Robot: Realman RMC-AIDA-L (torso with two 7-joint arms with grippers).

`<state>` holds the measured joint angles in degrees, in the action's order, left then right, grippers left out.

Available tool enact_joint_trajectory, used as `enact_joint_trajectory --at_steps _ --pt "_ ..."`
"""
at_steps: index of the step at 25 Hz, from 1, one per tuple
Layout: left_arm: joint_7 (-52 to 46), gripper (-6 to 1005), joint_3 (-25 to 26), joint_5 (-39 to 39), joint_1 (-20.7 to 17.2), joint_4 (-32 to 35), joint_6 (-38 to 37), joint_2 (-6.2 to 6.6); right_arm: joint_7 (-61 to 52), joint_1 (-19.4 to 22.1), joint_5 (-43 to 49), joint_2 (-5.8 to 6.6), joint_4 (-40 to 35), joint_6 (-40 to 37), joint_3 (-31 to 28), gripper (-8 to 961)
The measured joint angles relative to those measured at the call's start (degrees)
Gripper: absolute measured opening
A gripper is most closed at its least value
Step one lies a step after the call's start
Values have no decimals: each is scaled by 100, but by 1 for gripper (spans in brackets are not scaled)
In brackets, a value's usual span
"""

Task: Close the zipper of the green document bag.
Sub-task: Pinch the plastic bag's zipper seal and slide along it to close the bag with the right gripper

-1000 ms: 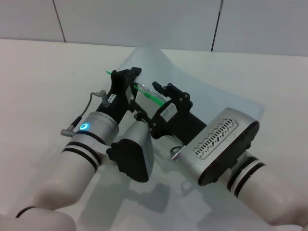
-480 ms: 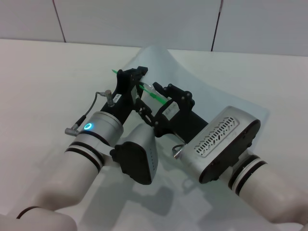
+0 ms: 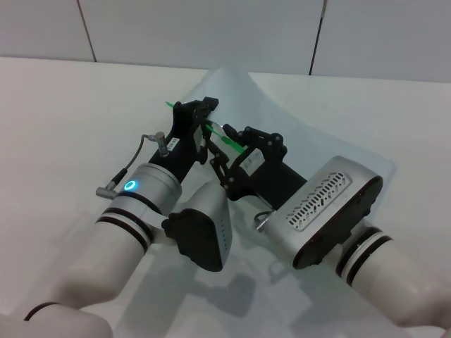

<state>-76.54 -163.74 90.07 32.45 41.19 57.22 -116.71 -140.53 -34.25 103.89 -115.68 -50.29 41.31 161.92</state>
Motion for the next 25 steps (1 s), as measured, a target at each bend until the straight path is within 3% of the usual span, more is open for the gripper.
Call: enact_joint_trajectory --at_steps 14,25 --pt "9 52 0 137 -10 21 48 0 -17 -3 0 -7 89 19 12 187" --pt "8 52 0 154 -17 21 59 5 -22 16 0 -7 112 35 -10 107"
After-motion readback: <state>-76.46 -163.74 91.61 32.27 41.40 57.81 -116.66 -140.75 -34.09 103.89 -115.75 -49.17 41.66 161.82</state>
